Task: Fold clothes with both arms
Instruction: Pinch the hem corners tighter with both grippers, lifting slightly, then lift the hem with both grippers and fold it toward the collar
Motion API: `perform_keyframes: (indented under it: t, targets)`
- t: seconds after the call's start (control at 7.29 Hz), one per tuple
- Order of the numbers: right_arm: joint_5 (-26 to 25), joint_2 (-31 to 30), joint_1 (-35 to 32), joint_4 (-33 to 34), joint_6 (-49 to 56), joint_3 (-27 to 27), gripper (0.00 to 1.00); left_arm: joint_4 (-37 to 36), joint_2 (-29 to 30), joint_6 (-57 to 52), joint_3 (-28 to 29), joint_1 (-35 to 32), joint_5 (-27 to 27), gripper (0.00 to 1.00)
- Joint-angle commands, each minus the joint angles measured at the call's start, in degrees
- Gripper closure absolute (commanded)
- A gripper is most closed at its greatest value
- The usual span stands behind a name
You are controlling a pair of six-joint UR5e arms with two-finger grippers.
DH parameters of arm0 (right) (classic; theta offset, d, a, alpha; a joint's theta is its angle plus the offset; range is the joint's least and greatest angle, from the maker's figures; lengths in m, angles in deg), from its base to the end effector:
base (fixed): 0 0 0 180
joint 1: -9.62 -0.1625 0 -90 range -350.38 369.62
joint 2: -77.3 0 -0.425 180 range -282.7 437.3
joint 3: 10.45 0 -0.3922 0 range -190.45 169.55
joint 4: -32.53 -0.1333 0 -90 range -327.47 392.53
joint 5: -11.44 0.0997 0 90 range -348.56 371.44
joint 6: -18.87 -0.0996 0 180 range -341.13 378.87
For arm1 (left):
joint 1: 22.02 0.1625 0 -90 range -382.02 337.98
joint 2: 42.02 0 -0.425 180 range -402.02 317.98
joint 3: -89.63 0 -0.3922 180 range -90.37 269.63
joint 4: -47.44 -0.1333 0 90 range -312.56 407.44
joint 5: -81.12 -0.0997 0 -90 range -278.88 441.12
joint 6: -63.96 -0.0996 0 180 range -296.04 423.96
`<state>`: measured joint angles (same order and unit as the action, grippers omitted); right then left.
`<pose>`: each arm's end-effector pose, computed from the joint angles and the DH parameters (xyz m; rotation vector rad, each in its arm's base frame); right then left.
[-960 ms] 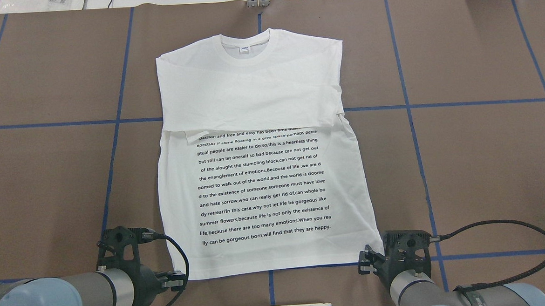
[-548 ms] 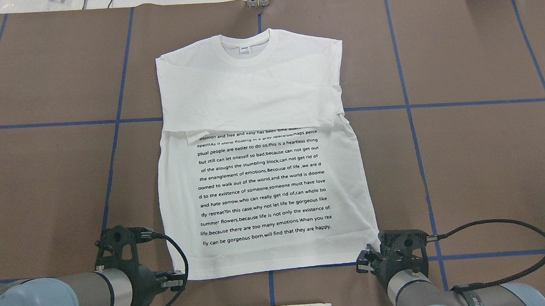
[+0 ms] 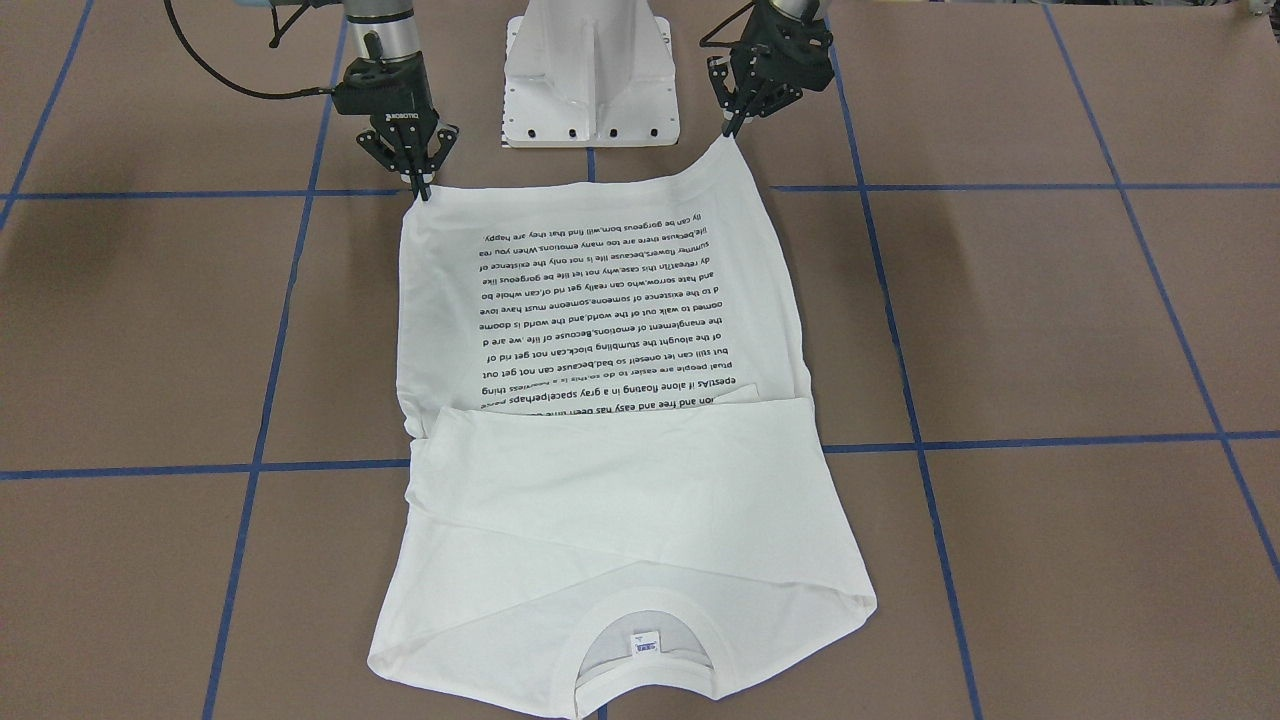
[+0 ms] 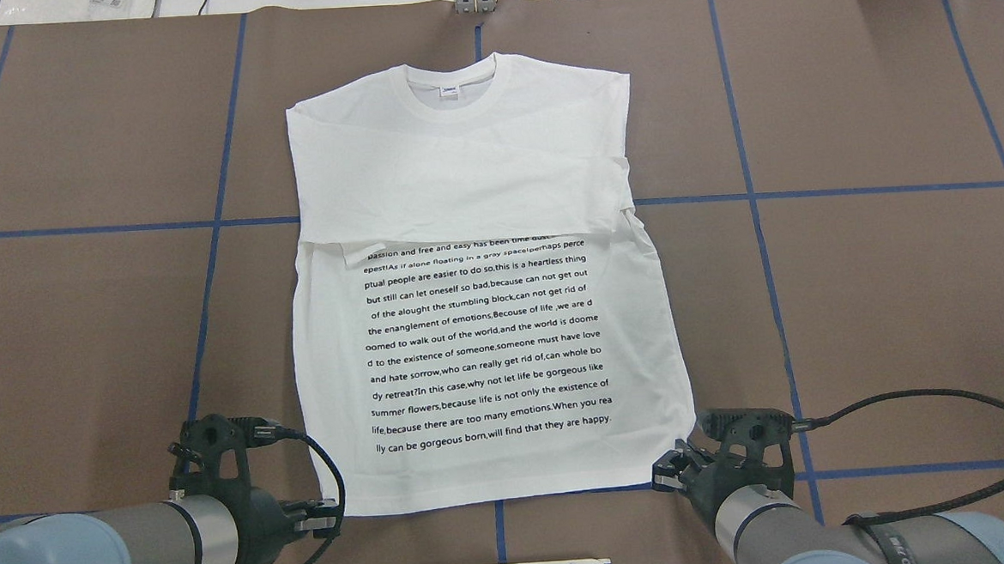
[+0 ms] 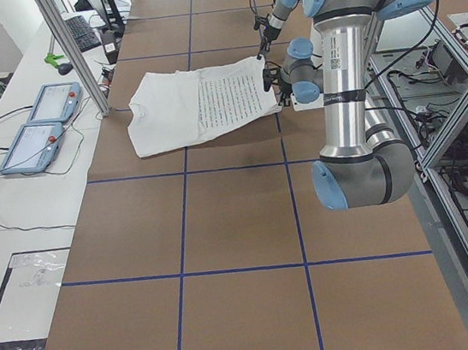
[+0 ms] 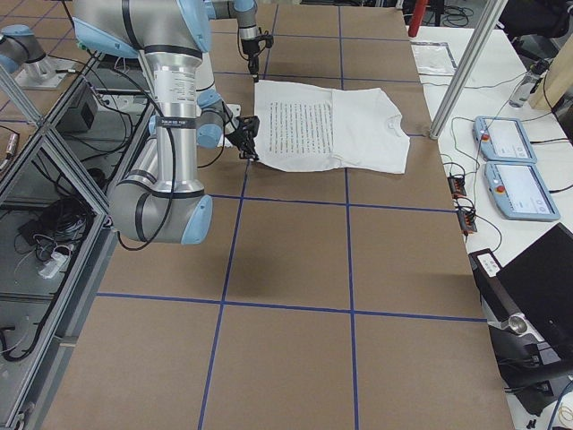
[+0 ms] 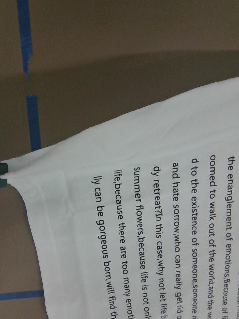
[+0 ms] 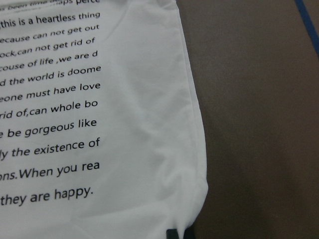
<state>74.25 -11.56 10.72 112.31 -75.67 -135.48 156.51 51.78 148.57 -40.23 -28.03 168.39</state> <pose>-0.4613 -0.1700 0.3449 0.4090 -0.8161 0.2478 0.4291 -0.1840 0.2728 0.1513 1.0850 -0.0358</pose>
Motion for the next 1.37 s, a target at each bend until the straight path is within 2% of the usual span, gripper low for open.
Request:
perform_keyframes:
  t: [0.0,0.14,0.27,0.41,0.55,0.69,0.82,0.96,1.1,1.23]
  targets:
    - [2.82,-4.9,1.0,7.1,-0.12,-14.63,1.0,-7.14,-0.63,-0.06,-9.64,-0.14,3.59,1.0]
    - [5.37,-4.75,1.01,12.88,-0.12,-20.8,1.0,-17.04,0.16,-0.06,-18.24,-0.15,5.61,1.0]
    - [8.27,-4.22,0.05,19.47,-0.03,-27.73,1.0,-24.27,1.12,-0.41,-24.33,-0.84,9.2,1.0]
    - [13.51,-0.3,-5.53,24.93,0.32,-29.72,1.0,-27.48,3.74,-1.02,-24.48,-4.76,10.8,1.0]
    - [19.66,6.79,-12.55,31.51,4.76,-29.39,1.0,-30.12,7.86,-6.6,-22.82,-9.24,11.25,1.0]
    - [21.98,15.99,-17.66,39.06,8.63,-27.73,1.0,-35.54,13.47,-12.48,-19.94,-14.85,12.13,1.0]
    - [22.09,23.31,-21.19,44.35,9.19,-23.37,1.0,-39.51,18.66,-16.81,-16.34,-21.0,12.57,1.0]
    - [23.05,26.77,-25.23,44.58,12.25,-19.32,1.0,-39.55,19.58,-22.07,-12.39,-26.54,14.05,1.0]
    - [24.45,27.07,-28.32,44.23,15.93,-17.19,1.0,-39.29,21.24,-27.69,-7.91,-31.91,15.29,1.0]
    - [24.55,28.46,-31.74,42.58,17.36,-11.86,1.0,-38.94,23.26,-30.79,-3.6,-35.62,15.3,1.0]
